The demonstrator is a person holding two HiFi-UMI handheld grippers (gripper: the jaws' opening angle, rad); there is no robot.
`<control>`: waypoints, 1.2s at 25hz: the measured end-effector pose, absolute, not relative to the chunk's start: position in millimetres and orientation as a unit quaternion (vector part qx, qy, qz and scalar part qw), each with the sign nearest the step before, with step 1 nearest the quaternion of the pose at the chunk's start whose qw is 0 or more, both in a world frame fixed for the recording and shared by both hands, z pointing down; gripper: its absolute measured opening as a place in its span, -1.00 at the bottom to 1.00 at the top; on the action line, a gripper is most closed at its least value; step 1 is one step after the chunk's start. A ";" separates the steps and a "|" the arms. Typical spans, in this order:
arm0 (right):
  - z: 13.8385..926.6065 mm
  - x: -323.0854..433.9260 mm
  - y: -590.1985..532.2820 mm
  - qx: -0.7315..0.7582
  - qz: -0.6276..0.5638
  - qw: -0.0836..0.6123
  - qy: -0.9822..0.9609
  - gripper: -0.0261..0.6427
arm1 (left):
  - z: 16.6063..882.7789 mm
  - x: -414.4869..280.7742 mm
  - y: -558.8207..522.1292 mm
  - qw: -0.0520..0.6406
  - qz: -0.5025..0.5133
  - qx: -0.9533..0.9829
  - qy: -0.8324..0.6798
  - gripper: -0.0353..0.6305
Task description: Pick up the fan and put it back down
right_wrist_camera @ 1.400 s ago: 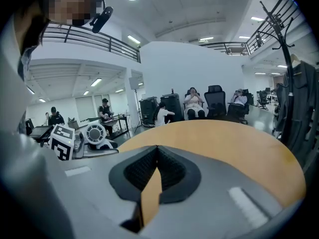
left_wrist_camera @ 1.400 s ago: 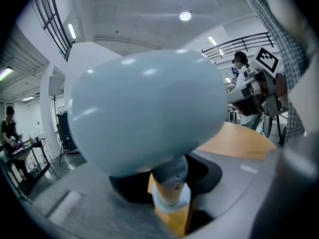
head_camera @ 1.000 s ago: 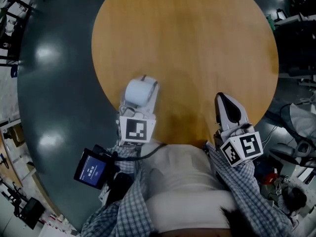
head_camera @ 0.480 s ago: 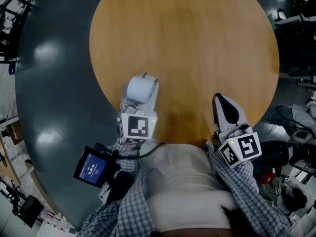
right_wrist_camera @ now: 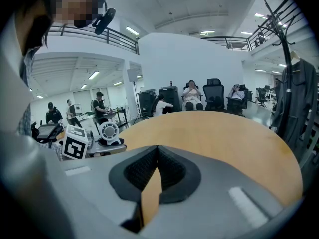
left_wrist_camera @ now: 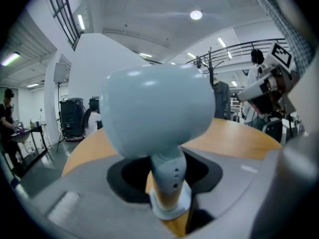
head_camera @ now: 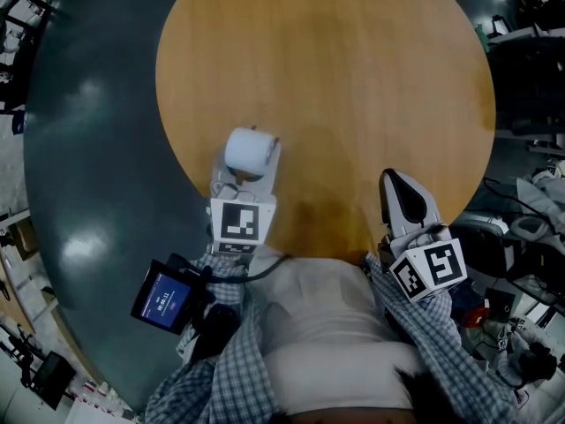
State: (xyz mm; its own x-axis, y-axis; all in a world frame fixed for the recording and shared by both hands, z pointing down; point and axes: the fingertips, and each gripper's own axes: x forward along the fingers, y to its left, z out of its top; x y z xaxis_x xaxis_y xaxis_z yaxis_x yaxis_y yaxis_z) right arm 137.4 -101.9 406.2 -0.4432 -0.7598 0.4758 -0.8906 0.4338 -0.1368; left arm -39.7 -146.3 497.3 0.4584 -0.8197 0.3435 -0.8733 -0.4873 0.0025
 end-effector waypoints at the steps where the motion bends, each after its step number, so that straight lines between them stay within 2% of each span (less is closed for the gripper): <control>1: 408.3 138.7 -100.0 0.497 0.188 0.175 -0.829 -0.92 | 498.2 -37.9 -144.5 0.090 0.149 0.849 -0.500 -0.44; 7: 418.6 150.6 -101.4 0.484 0.195 0.181 -0.833 -0.92 | 502.8 -21.0 -143.3 0.094 0.146 0.840 -0.513 -0.38; 21: 414.4 112.5 -89.9 0.438 0.199 0.173 -0.859 -0.92 | 483.3 -49.8 -101.7 0.119 0.141 0.822 -0.539 -0.36; 26: 396.6 84.5 -100.1 0.424 0.190 0.147 -0.873 -0.92 | 462.7 -81.8 -95.8 0.121 0.140 0.809 -0.558 -0.46; 30: 383.0 74.4 -104.4 0.422 0.180 0.125 -0.880 -0.92 | 440.0 -95.0 -94.9 0.096 0.148 0.800 -0.574 -0.52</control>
State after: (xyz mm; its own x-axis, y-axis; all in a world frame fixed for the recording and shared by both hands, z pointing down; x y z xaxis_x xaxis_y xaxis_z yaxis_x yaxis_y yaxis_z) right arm 74.4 -104.4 383.0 -0.6124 -0.6975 0.3722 -0.7877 0.5785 -0.2119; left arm -95.0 -94.9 440.0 0.2983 -0.8893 0.3467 -0.9461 -0.3234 -0.0154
